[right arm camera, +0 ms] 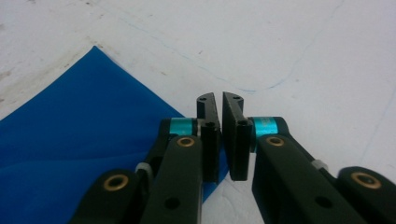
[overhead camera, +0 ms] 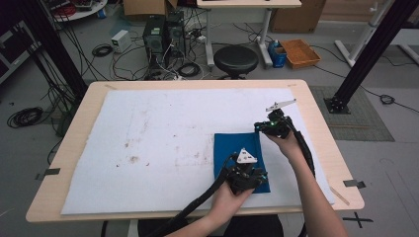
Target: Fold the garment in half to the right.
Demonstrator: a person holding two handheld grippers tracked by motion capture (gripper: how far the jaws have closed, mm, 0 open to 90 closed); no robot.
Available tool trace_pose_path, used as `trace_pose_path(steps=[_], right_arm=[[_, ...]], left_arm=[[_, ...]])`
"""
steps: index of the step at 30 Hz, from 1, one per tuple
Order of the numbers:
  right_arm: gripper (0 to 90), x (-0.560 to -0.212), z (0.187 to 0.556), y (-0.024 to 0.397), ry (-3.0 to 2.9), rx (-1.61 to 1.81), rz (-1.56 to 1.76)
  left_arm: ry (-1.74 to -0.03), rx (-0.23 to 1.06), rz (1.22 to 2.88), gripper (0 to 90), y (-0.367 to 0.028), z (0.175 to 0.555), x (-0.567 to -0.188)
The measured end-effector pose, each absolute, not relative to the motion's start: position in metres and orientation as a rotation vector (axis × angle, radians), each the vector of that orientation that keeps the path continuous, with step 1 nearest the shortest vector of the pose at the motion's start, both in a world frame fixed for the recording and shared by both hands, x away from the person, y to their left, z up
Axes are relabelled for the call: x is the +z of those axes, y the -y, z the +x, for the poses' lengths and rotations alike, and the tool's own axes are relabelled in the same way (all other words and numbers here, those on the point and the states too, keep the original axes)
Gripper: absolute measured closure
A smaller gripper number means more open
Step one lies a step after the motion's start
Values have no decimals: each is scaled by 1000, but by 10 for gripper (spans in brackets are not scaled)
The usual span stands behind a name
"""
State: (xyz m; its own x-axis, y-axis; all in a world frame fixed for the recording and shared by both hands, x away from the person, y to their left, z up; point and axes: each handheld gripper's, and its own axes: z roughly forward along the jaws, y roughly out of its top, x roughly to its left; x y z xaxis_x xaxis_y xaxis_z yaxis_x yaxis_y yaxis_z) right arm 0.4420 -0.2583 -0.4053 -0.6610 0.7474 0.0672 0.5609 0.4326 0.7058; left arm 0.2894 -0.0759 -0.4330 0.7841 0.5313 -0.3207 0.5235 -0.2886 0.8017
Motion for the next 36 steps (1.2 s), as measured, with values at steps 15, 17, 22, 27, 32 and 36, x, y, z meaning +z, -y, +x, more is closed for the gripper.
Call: trace_pose_path(steps=[15,17,22,27,32,36], right_arm=[[771,-400,429,254,-2387,1028,1264],[824,-404,430,250,-2390,996,1254],[900,-407,432,249,-2378,961,1257],[900,-412,427,259,-2330,993,1293],[857,-418,417,272,-2284,1010,1325],[718,-413,409,281,-2229,1053,1359]], left_arm=[[-808,149,1880,514,8,290,-408],[-833,173,1872,514,-7,292,-407],[-905,250,1829,512,-42,300,-403],[-960,292,1782,512,-65,309,-401],[-973,303,1778,512,-69,313,-401],[-973,307,1783,512,-71,313,-402]])
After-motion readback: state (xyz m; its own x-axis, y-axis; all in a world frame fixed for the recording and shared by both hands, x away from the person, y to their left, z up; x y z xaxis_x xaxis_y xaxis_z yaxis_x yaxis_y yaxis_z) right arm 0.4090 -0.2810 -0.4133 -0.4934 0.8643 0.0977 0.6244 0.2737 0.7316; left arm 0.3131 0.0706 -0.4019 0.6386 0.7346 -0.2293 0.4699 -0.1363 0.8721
